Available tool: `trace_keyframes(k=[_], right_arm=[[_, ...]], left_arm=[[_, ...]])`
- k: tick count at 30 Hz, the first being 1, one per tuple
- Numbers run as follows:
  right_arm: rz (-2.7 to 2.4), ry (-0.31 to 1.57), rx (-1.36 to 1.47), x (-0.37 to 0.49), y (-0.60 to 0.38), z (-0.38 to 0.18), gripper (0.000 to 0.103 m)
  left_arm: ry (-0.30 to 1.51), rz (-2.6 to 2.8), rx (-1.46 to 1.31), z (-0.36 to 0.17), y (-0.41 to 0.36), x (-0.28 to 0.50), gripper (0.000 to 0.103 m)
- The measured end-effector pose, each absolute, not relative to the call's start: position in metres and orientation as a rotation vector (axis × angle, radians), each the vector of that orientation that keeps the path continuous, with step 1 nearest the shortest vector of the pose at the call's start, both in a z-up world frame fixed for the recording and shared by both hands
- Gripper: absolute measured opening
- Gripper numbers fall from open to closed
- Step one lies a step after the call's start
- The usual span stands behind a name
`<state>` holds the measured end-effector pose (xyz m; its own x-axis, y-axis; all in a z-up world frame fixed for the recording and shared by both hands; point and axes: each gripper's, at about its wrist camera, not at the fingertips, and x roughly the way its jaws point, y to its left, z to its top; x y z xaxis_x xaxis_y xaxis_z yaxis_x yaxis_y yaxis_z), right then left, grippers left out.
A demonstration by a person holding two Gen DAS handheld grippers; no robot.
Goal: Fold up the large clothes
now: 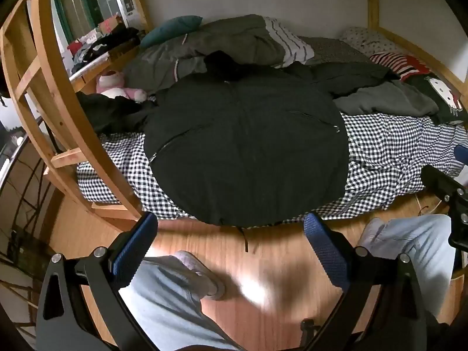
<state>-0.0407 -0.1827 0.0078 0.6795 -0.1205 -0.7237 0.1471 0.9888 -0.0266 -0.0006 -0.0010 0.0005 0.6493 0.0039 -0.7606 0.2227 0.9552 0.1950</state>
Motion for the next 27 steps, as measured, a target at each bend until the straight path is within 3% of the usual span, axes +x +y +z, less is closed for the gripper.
trace_keyframes(k=[27], right_arm=[[-0.156, 0.809, 0.031, -0.0423, -0.1808, 0.0078, 0.1]], left_arm=[[0.86, -0.133, 0.258, 0.0035, 0.0052, -0.001, 0.099]])
